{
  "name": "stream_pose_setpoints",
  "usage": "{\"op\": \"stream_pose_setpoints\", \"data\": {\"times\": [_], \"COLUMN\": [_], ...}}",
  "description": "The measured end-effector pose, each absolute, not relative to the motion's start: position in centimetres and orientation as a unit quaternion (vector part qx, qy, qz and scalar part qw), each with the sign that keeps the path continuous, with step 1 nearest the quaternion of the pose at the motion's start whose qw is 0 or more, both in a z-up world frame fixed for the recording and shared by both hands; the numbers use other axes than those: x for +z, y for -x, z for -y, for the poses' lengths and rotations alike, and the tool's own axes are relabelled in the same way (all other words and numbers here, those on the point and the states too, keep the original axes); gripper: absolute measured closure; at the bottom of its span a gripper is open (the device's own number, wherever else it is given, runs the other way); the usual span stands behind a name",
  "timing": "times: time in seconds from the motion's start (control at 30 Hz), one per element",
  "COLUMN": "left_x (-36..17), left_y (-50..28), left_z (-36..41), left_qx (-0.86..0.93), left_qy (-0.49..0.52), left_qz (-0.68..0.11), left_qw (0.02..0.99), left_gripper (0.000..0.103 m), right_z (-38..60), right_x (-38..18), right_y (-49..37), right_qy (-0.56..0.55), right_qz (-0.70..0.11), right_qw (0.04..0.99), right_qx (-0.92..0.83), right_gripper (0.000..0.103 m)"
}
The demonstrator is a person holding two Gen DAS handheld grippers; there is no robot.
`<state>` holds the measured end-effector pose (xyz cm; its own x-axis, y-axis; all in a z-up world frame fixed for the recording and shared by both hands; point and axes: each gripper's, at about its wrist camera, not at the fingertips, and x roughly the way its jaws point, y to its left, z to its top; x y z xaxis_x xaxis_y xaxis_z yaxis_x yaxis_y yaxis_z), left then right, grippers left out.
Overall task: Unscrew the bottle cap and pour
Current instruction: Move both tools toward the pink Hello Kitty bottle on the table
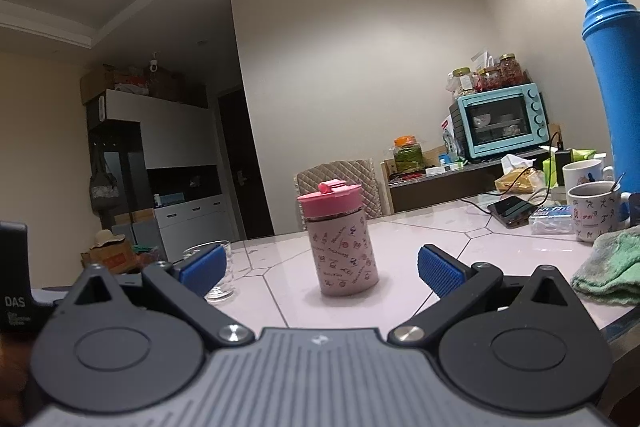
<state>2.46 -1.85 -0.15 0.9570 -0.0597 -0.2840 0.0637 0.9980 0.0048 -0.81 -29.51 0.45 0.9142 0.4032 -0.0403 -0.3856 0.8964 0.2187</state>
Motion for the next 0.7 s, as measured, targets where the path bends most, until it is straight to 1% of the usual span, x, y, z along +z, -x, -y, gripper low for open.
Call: {"op": "stream_pose_setpoints", "data": {"times": [0.27,0.4,0.7], "left_x": [0.4,0.4,0.8], "left_y": [-4.2,-5.3,-8.5], "left_z": [2.6,3.2,2.9], "left_qx": [-0.041,-0.049,-0.071], "left_qy": [-0.013,-0.037,-0.046], "left_qz": [-0.141,-0.131,-0.161], "left_qw": [0.989,0.99,0.983], "left_gripper": [0.0,0.0,0.0], "right_z": [30.1,30.0,29.7], "right_x": [1.3,1.4,2.1], "right_y": [-1.0,-2.0,-4.8], "right_qy": [-0.099,-0.093,-0.093], "right_qz": [-0.04,-0.046,-0.05], "right_qw": [0.973,0.972,0.973], "right_qx": [0.204,0.209,0.207], "right_gripper": [0.0,0.0,0.0]}}
